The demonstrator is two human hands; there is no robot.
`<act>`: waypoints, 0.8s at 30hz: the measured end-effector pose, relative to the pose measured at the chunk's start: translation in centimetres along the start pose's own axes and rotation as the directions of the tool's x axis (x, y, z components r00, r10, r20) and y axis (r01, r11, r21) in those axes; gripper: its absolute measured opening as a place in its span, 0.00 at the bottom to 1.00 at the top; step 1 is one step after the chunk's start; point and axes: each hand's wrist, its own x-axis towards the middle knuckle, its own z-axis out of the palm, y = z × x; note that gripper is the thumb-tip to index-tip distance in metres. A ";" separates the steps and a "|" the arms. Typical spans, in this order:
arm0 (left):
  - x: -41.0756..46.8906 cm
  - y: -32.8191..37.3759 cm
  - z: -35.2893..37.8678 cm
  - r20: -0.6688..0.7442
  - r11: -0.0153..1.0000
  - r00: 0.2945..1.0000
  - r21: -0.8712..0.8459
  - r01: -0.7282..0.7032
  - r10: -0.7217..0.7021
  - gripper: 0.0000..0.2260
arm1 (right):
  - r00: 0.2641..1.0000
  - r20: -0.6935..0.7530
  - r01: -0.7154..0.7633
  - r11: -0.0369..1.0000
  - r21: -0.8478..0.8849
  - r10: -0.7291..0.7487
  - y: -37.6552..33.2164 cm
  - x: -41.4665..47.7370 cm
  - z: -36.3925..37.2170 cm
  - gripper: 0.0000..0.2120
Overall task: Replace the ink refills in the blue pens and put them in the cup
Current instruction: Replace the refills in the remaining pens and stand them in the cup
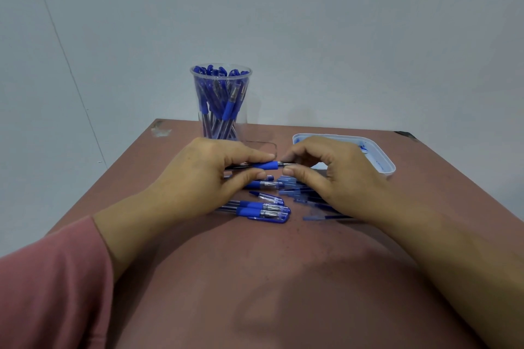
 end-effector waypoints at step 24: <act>0.6 -2.4 -2.0 -0.036 0.980 0.985 0.098 0.174 -0.171 0.12 | 0.893 0.357 -0.163 0.936 -0.313 0.275 -0.8 1.6 1.3 0.09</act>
